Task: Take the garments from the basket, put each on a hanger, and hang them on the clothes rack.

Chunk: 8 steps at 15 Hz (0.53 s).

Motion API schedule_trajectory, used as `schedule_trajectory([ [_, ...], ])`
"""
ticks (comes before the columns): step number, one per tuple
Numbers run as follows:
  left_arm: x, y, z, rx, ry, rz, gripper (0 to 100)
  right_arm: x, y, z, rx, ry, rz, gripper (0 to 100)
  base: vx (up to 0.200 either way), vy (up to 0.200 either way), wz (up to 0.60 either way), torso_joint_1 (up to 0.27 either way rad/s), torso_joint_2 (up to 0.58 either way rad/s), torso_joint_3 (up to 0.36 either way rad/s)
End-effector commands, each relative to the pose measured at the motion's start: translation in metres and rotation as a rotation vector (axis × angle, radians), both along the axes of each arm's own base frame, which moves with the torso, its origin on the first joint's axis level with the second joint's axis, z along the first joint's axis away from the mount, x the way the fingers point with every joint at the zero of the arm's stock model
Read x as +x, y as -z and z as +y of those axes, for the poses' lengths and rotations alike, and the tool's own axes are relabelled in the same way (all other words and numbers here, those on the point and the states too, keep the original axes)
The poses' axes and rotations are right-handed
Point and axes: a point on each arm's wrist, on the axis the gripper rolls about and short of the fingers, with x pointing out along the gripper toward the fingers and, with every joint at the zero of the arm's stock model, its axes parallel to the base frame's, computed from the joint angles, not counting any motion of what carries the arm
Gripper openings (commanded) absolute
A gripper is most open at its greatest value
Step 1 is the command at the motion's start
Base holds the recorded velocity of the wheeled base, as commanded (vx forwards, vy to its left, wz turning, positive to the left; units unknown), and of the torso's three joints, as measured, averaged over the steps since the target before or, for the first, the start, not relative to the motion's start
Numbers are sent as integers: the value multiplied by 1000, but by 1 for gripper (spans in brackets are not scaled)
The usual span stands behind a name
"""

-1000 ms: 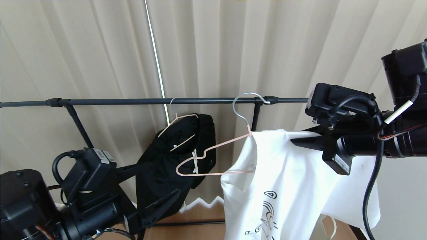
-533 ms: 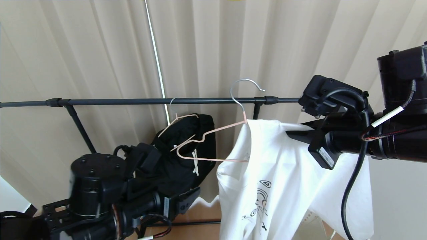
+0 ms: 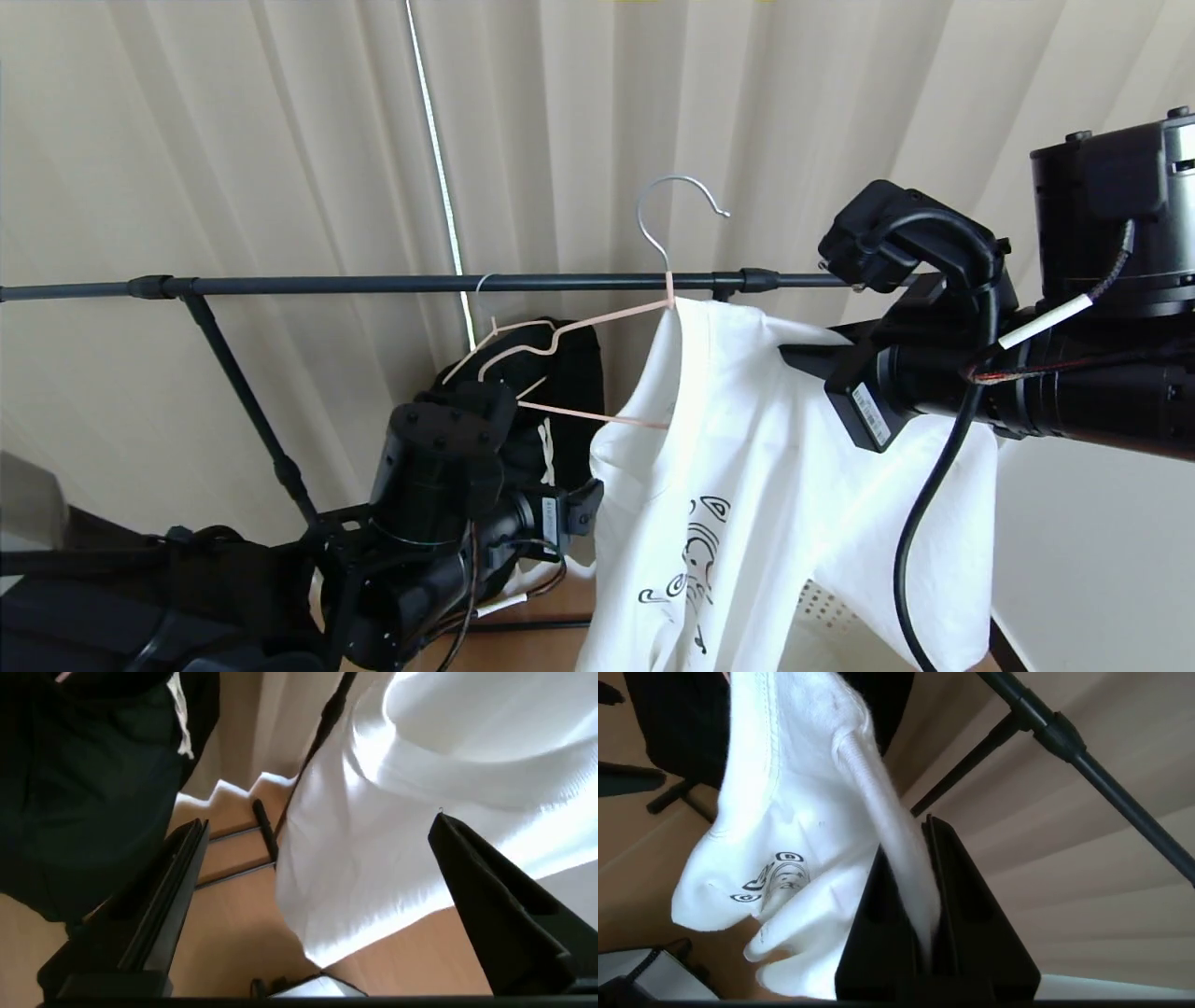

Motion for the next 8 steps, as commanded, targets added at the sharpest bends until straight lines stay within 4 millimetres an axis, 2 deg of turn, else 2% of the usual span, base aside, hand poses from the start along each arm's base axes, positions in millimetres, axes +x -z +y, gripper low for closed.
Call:
schedule_trajectory([
  [1, 14, 8, -12, 18, -28, -2, 100, -1, 3, 5, -7, -18, 10, 0, 0, 0, 0, 0, 0, 0],
  [5, 33, 19, -28, 56, -117, -32, 100, -3, 3, 7, -4, -28, 11, 0, 0, 0, 0, 0, 0, 0],
  [8, 38, 15, -32, 59, -120, -54, 100, -5, 0, 5, 4, -28, 2, 0, 0, 0, 0, 0, 0, 0],
])
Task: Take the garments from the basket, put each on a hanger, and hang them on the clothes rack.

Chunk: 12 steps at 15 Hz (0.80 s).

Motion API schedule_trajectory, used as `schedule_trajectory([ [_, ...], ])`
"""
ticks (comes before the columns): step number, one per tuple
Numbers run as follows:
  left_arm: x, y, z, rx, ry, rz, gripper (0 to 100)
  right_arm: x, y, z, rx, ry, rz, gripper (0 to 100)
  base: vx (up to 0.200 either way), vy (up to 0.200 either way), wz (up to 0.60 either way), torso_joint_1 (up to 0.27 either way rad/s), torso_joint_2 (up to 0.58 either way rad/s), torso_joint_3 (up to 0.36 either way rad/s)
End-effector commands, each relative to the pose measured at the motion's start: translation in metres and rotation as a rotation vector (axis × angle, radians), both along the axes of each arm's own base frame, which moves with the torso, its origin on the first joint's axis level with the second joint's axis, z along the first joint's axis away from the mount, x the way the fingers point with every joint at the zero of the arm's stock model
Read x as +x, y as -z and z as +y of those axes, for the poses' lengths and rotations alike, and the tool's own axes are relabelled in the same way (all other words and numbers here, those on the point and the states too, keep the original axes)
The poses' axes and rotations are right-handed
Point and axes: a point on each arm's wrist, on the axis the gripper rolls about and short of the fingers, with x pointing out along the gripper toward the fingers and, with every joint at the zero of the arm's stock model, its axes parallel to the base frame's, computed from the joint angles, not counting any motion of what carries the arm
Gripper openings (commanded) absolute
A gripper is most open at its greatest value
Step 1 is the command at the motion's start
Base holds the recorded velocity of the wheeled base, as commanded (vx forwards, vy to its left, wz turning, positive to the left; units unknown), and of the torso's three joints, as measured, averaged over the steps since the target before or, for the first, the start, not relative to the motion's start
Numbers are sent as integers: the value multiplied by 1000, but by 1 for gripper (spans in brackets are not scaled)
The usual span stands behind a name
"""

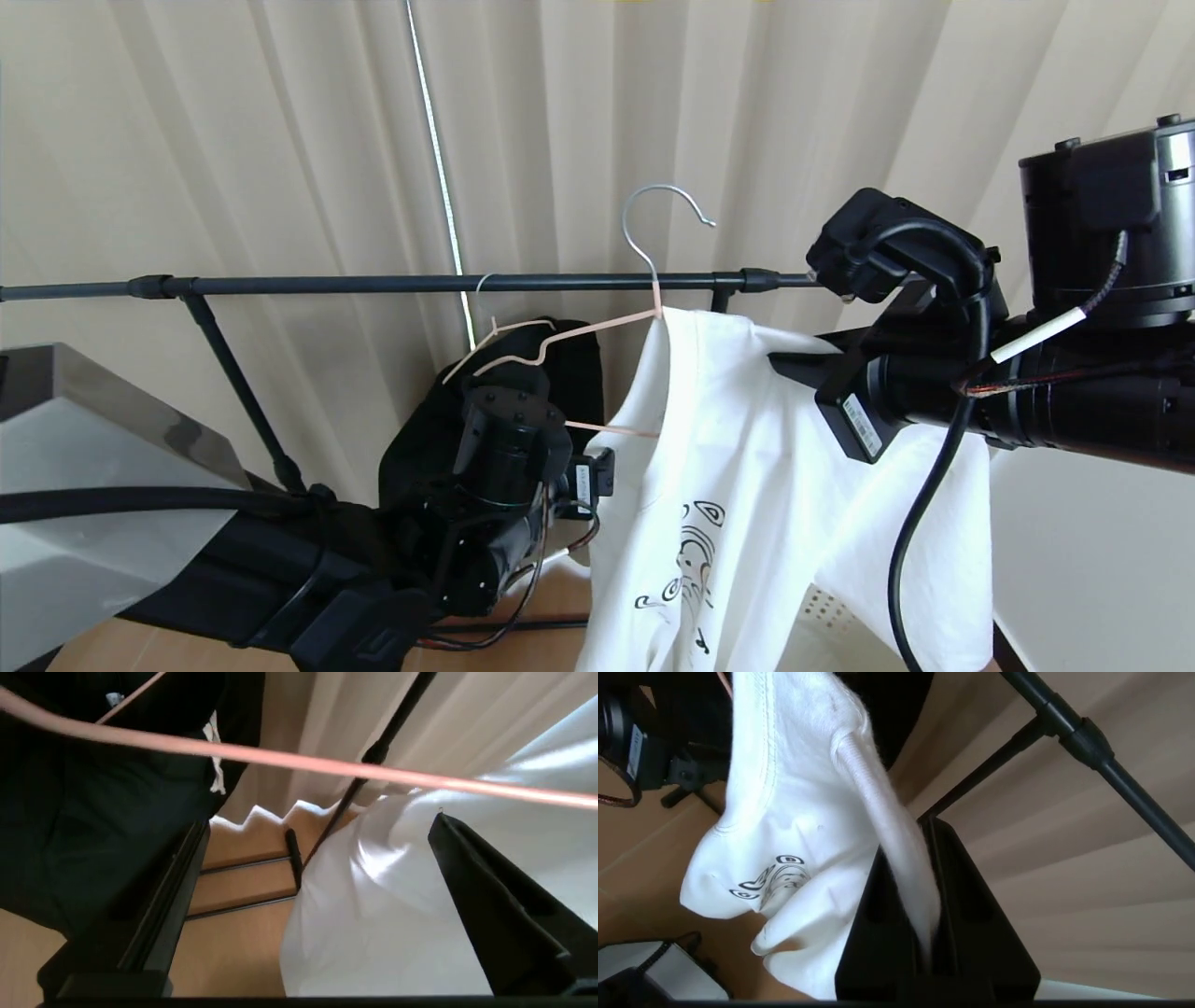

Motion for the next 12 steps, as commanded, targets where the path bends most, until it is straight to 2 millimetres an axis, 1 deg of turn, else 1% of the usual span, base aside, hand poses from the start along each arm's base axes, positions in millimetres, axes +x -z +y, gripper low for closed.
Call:
schedule_trajectory([
  [1, 4, 5, -4, 20, 6, 2, 100, -3, -3, -2, 8, -2, -9, 0, 0, 0, 0, 0, 0, 0],
  [3, 0, 9, -6, 32, 20, 13, 100, -4, -5, -3, 12, -2, -13, 0, 0, 0, 0, 0, 0, 0],
  [7, 0, 22, -4, 70, 2, 40, 100, -7, -9, -6, 22, -2, -25, 0, 0, 0, 0, 0, 0, 0],
  [10, -5, 30, 1, 113, 0, 55, 100, -11, -13, -9, 30, -2, -36, 0, 0, 0, 0, 0, 0, 0],
  [11, -6, 28, 2, 111, -2, 53, 0, -12, -13, -10, 31, 0, -37, 0, 0, 0, 0, 0, 0, 0],
  [12, -7, 27, 4, 110, -2, 52, 0, -12, -12, -12, 31, 3, -34, 0, 0, 0, 0, 0, 0, 0],
])
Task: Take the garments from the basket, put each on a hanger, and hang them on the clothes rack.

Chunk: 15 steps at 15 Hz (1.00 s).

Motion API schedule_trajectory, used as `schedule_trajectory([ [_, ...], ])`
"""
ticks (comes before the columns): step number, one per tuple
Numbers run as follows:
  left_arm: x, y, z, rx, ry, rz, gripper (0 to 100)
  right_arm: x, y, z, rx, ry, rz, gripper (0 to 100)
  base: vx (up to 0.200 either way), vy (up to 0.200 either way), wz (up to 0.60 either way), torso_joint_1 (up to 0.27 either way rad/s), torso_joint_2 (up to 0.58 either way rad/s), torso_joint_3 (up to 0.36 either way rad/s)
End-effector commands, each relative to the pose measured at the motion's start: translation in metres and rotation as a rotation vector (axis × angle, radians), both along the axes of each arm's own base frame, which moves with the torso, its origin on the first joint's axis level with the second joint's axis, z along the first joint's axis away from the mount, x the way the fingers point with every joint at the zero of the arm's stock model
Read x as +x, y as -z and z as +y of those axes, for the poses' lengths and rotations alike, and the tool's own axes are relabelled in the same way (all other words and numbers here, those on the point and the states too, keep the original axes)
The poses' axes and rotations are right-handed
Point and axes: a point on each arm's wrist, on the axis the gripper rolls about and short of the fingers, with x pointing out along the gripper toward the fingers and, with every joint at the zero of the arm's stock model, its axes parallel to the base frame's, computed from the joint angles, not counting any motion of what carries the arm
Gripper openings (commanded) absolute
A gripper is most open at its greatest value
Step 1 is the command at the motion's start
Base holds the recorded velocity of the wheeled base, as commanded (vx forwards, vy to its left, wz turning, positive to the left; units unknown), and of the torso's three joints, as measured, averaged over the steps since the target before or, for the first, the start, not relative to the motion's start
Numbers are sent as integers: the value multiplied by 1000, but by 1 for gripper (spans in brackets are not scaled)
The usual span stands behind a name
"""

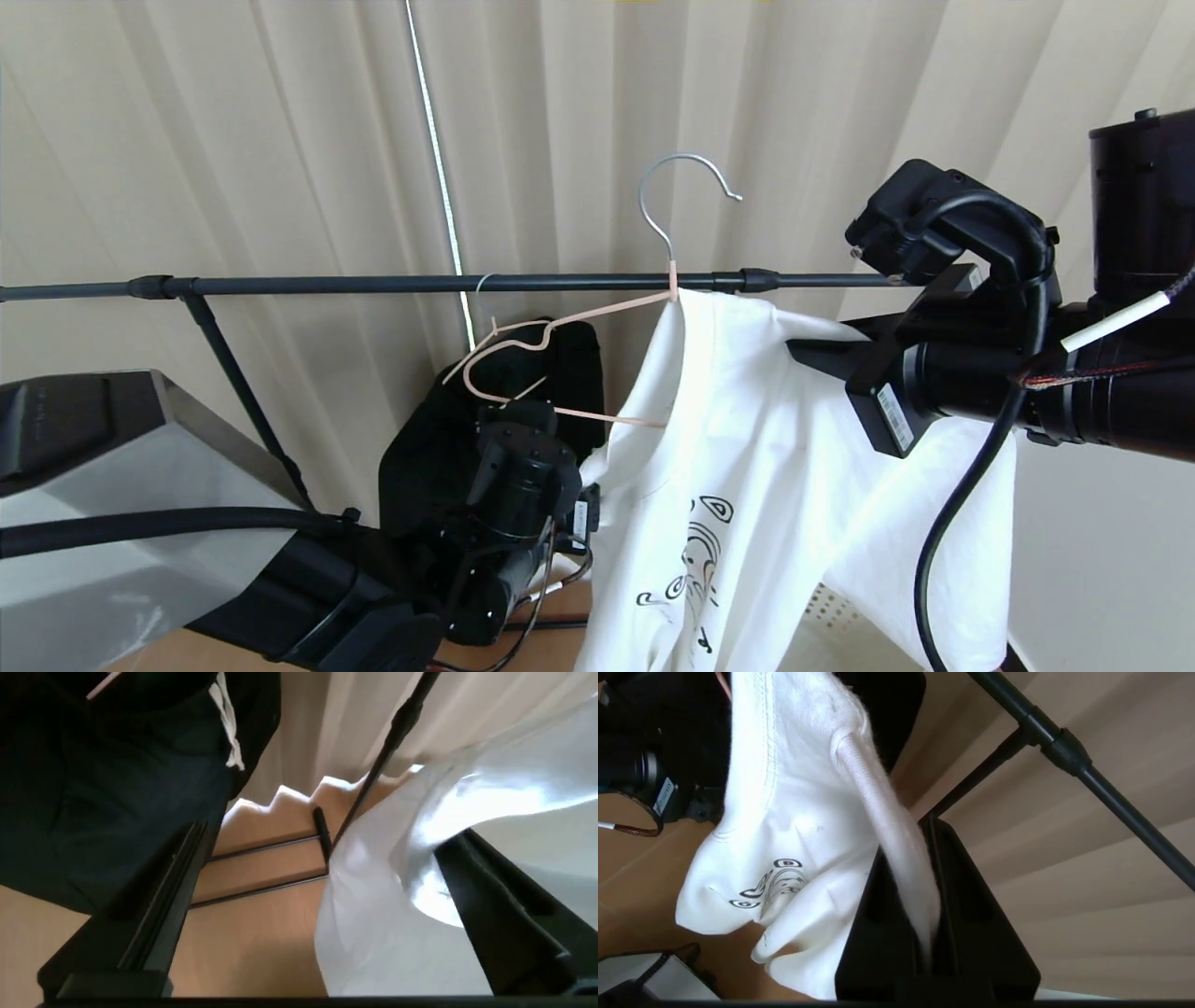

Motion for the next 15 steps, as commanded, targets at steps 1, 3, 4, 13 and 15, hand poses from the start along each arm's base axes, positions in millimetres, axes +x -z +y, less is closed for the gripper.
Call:
schedule_trajectory([
  [1, -2, -2, 2, -2, -1, -2, 0, -2, -1, -2, 4, 3, -4, 0, 0, 0, 0, 0, 0, 0],
  [3, -1, -28, 12, -9, -10, -72, 0, -2, 8, -7, 7, 23, 31, 0, 0, 0, 0, 0, 0, 0],
  [4, 1, -35, 18, -4, -15, -94, 0, -3, 13, -8, 15, 30, 41, 0, 0, 0, 0, 0, 0, 0],
  [13, 10, -45, 26, 19, -34, -126, 0, -12, 85, -39, 110, 56, 35, 0, 0, 0, 0, 0, 0, 0],
  [15, 15, -42, 24, 32, -33, -126, 0, -5, 87, -40, 113, 76, 13, 0, 0, 0, 0, 0, 0, 0],
])
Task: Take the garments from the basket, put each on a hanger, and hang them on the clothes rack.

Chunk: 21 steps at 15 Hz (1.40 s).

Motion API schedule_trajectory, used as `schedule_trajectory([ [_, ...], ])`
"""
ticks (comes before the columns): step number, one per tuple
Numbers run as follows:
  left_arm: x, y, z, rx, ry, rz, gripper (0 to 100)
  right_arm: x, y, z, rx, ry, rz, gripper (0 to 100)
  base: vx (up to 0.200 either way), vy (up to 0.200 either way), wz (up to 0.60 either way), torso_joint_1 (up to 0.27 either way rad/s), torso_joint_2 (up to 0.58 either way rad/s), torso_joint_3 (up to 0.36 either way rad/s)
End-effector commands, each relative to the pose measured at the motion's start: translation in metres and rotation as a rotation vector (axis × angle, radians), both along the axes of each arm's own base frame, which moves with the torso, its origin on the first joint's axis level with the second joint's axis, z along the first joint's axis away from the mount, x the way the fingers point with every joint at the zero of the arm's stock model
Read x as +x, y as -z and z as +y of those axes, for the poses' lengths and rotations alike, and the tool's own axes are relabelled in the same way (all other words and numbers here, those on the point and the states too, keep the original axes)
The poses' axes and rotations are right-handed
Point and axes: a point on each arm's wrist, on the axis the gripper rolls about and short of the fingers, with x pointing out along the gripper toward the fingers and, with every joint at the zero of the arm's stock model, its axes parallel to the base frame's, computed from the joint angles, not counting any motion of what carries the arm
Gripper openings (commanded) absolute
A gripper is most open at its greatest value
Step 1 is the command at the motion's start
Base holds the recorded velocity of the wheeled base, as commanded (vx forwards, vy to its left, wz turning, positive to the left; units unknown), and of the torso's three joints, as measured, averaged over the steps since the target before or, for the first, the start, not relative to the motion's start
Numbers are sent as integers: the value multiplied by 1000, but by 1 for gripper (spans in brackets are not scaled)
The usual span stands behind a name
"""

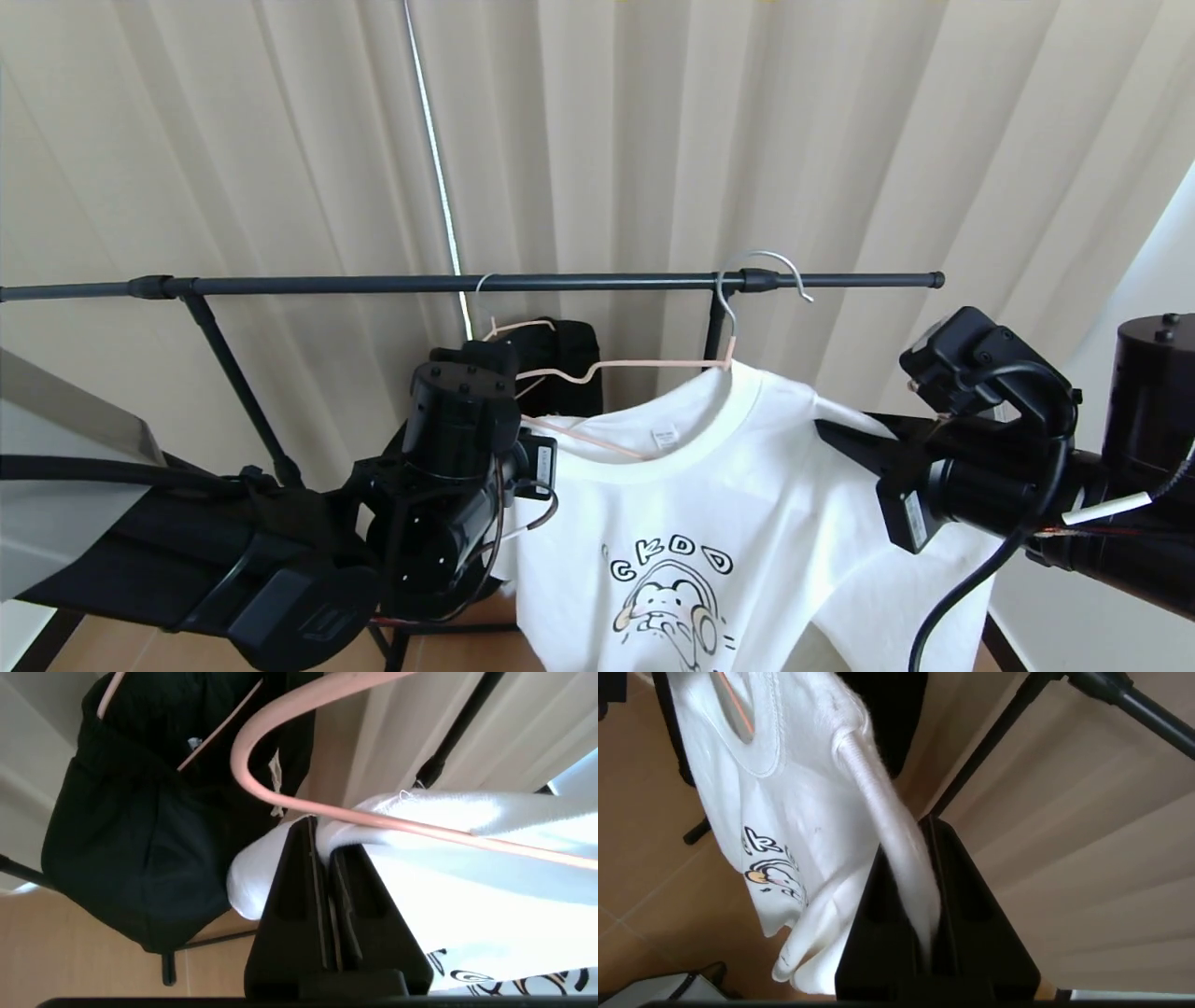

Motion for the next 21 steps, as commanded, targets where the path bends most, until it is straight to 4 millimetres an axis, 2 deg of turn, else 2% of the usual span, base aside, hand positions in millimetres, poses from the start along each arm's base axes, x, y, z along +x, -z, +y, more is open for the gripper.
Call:
schedule_trajectory([
  [1, 8, 7, -5, 9, -4, 8, 0, 7, 7, -6, -14, 35, 14, 0, 0, 0, 0, 0, 0, 0],
  [3, 12, 7, -4, 21, -7, 3, 0, 9, 7, -9, -15, 50, 11, 0, 0, 0, 0, 0, 0, 0],
  [9, 28, 3, 17, 18, -81, -10, 0, 6, 10, -11, -22, 50, 19, 0, 0, 0, 0, 0, 0, 0],
  [13, 34, -3, 26, 21, -107, -29, 0, -2, 9, -16, -39, 39, 3, 0, 0, 0, 0, 0, 0, 0],
  [16, 32, -19, 25, 18, -92, -71, 0, -3, 9, -16, -40, 38, 0, 0, 0, 0, 0, 0, 0, 0],
  [17, 25, -31, 18, 32, -52, -108, 0, -2, 10, -15, -43, 37, 5, 0, 0, 0, 0, 0, 0, 0],
  [18, 25, -32, 18, 34, -51, -110, 0, -2, 10, -15, -44, 35, 6, 0, 0, 0, 0, 0, 0, 0],
  [19, 18, -45, 8, 59, 0, -153, 0, 0, 10, -14, -42, 34, 7, 0, 0, 0, 0, 0, 0, 0],
  [21, 10, -53, 0, 94, 50, -183, 0, 2, 10, -12, -37, 33, 8, 0, 0, 0, 0, 0, 0, 0],
])
